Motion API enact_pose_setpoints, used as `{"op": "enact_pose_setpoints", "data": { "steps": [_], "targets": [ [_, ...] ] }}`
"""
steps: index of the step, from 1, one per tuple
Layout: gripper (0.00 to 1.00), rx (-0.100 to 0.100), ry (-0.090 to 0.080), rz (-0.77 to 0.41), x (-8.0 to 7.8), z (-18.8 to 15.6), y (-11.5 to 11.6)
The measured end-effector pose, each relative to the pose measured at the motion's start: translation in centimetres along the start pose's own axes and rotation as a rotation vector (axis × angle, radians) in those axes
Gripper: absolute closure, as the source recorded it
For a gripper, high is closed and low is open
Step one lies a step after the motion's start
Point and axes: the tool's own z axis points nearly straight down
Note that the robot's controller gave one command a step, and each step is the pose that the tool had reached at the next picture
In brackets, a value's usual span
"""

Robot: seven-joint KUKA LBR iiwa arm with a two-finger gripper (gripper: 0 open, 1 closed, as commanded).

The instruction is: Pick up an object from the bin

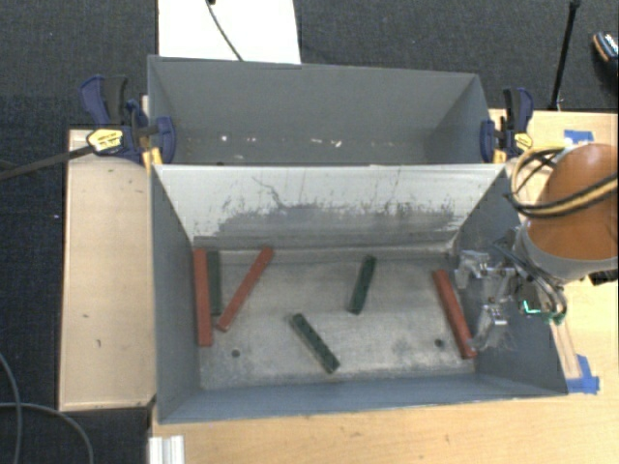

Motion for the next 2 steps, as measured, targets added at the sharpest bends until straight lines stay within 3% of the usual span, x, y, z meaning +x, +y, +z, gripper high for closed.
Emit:
{"op": "enact_pose_setpoints", "data": {
  "steps": [1, 2],
  "targets": [
    [0.0, -0.003, -0.007, -0.494, -3.8, 5.8, -1.0],
    [0.0, 0.002, -0.012, -0.769, -2.6, 2.8, -0.7]
  ]
}}
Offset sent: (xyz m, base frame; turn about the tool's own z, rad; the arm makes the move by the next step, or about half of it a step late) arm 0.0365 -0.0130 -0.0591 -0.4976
